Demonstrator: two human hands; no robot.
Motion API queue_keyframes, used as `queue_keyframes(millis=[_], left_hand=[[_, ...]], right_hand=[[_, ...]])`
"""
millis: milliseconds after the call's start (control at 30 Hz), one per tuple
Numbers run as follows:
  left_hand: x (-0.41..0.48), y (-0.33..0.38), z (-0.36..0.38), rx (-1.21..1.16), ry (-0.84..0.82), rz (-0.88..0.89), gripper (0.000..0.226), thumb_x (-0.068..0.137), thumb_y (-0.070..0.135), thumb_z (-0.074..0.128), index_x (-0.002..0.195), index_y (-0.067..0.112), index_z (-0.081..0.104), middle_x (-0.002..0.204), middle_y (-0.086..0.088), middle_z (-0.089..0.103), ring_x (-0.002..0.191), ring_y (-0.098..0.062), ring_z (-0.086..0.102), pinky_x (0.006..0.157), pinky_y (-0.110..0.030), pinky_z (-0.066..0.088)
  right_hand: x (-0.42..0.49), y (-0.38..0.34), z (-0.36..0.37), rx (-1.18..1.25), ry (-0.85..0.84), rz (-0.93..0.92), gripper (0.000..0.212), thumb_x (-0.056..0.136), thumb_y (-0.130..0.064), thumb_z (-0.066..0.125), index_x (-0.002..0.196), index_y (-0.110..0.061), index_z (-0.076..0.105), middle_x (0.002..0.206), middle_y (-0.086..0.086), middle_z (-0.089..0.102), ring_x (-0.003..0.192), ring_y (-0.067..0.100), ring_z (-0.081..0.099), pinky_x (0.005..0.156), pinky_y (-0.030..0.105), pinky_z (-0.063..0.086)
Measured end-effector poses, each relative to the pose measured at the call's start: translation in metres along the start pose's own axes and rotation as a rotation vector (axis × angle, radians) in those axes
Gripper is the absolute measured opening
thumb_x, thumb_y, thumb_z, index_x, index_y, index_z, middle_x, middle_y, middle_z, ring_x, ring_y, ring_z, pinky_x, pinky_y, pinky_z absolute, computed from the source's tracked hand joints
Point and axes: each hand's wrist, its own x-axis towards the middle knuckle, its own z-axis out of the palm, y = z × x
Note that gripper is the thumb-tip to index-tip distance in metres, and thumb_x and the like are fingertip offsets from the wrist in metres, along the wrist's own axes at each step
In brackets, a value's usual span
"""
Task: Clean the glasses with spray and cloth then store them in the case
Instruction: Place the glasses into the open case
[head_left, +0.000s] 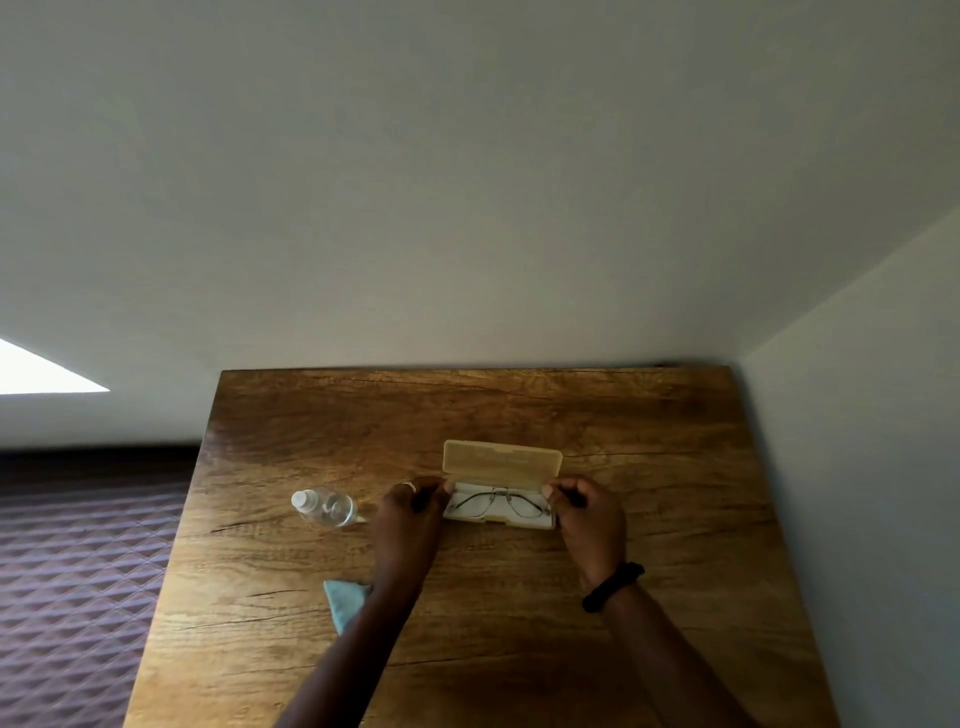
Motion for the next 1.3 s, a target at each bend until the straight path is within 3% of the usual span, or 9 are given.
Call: queue_keyframes(millis=[233, 367, 533, 667, 767, 1033, 1100, 1167, 1300], left_hand=[[-0.002, 0.002, 0.001, 0.061, 0.011, 0.018, 0.012, 0.094, 0.031, 0.069, 0.104, 0.027, 0.074, 0.084, 0.026, 0.064, 0.079, 0.014, 0.059, 0.061, -0.008, 0.040], [-0.004, 0.001, 0.001, 0.024, -0.020, 0.011, 0.010, 0.094, 0.026, 0.069, 0.104, 0.026, 0.073, 0.088, 0.021, 0.067, 0.079, 0.024, 0.059, 0.057, -0.002, 0.046], [-0.013, 0.000, 0.001, -0.028, -0.027, 0.016, 0.011, 0.094, 0.020, 0.069, 0.100, 0.029, 0.072, 0.087, 0.022, 0.067, 0.079, 0.026, 0.059, 0.060, 0.001, 0.046], [-0.021, -0.001, 0.004, -0.030, -0.026, 0.038, 0.017, 0.095, 0.019, 0.069, 0.091, 0.036, 0.067, 0.084, 0.019, 0.069, 0.078, 0.024, 0.060, 0.059, 0.000, 0.045], [-0.022, -0.003, 0.004, -0.009, -0.021, 0.055, 0.020, 0.095, 0.022, 0.069, 0.088, 0.040, 0.066, 0.085, 0.017, 0.071, 0.082, 0.015, 0.065, 0.061, -0.008, 0.049], [-0.013, -0.003, 0.003, 0.083, -0.057, 0.050, 0.024, 0.097, 0.033, 0.065, 0.113, 0.046, 0.054, 0.093, 0.013, 0.071, 0.082, 0.000, 0.068, 0.067, -0.026, 0.059], [-0.011, -0.002, 0.002, 0.114, -0.086, 0.069, 0.014, 0.099, 0.033, 0.062, 0.112, 0.038, 0.063, 0.090, 0.018, 0.069, 0.083, 0.004, 0.066, 0.068, -0.022, 0.057], [-0.011, 0.001, 0.001, 0.136, -0.106, 0.096, 0.010, 0.100, 0.033, 0.060, 0.100, 0.042, 0.062, 0.084, 0.022, 0.065, 0.080, 0.009, 0.063, 0.065, -0.015, 0.051], [-0.009, 0.003, 0.000, 0.144, -0.101, 0.103, 0.013, 0.099, 0.033, 0.061, 0.092, 0.043, 0.059, 0.083, 0.022, 0.064, 0.080, 0.007, 0.062, 0.065, -0.017, 0.051]], right_hand=[[-0.002, 0.001, 0.002, -0.038, 0.017, -0.032, 0.009, 0.084, -0.015, 0.073, 0.082, -0.023, 0.069, 0.084, -0.009, 0.069, 0.082, 0.002, 0.063, 0.063, 0.016, 0.045], [-0.002, 0.003, 0.004, -0.069, 0.034, -0.054, 0.012, 0.083, -0.014, 0.073, 0.079, -0.024, 0.068, 0.084, -0.009, 0.069, 0.083, 0.004, 0.063, 0.063, 0.015, 0.044], [-0.004, 0.010, 0.007, -0.213, 0.086, -0.128, 0.010, 0.082, -0.014, 0.075, 0.081, -0.021, 0.068, 0.096, -0.003, 0.061, 0.083, 0.006, 0.057, 0.065, 0.011, 0.040], [-0.008, 0.013, 0.006, -0.272, 0.123, -0.197, 0.008, 0.083, -0.012, 0.074, 0.084, -0.017, 0.068, 0.100, -0.002, 0.057, 0.080, -0.006, 0.049, 0.063, 0.007, 0.035], [-0.011, 0.014, 0.006, -0.293, 0.146, -0.234, 0.008, 0.084, -0.011, 0.073, 0.085, -0.017, 0.067, 0.100, -0.001, 0.056, 0.079, -0.009, 0.046, 0.062, 0.006, 0.034], [-0.012, 0.017, 0.006, -0.287, 0.167, -0.284, 0.009, 0.084, -0.010, 0.073, 0.086, -0.015, 0.067, 0.097, -0.002, 0.055, 0.079, -0.009, 0.047, 0.060, 0.006, 0.039], [-0.012, 0.019, 0.006, -0.288, 0.169, -0.292, 0.009, 0.084, -0.009, 0.073, 0.086, -0.016, 0.067, 0.097, -0.002, 0.055, 0.079, -0.008, 0.046, 0.062, 0.007, 0.036], [-0.012, 0.021, 0.007, -0.283, 0.168, -0.292, 0.010, 0.083, -0.009, 0.073, 0.086, -0.016, 0.067, 0.097, -0.002, 0.055, 0.080, -0.008, 0.046, 0.064, 0.008, 0.036], [-0.011, 0.021, 0.007, -0.272, 0.171, -0.294, 0.010, 0.083, -0.009, 0.073, 0.087, -0.016, 0.067, 0.097, -0.003, 0.055, 0.081, -0.008, 0.047, 0.065, 0.008, 0.037]])
